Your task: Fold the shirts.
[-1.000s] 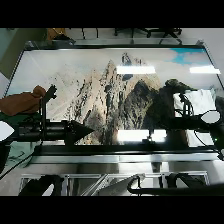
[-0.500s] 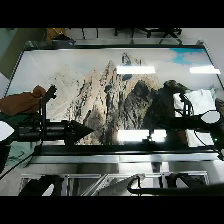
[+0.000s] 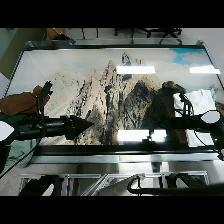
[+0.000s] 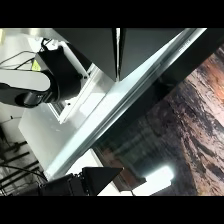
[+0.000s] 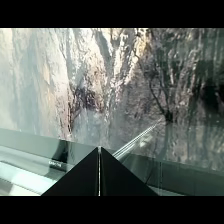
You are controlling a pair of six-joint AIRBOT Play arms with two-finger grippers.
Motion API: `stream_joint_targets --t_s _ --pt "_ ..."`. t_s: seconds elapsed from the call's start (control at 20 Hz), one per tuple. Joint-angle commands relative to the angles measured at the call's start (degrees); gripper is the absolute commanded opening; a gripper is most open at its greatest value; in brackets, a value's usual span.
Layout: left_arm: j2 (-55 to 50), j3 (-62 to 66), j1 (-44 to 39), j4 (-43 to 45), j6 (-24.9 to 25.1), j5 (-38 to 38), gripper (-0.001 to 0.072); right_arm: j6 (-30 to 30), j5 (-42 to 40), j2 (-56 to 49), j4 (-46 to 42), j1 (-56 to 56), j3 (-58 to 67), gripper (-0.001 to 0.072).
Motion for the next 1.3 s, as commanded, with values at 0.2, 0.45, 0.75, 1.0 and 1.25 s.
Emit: stream_joint_targets --t_s 0.2,0.45,0.75,1.0,1.25 --pt "-0.1 0.0 -0.3 2.1 0.0 6.4 0.0014 0.0 -0.3 0.0 0.0 0.0 0.0 0.0022" --pt "-3.7 6.4 11.5 38.3 0.0 19.5 0.0126 0.0 -0.3 0.0 0.0 0.0 0.0 0.0023" --pt "-25.6 13.4 34.7 53.2 -0.2 22.1 0.069 -0.4 -4.5 0.0 -0.1 0.0 0.0 0.0022" --pt "-42.3 18.9 42.3 53.2 0.1 25.0 0.0689 -0.4 -8.6 0.0 -0.1 0.0 0.0 0.0023" --pt "-53.3 24.3 42.4 52.9 -0.1 23.0 0.0665 -0.4 -9.3 0.0 -0.1 0.0 0.0 0.0023"
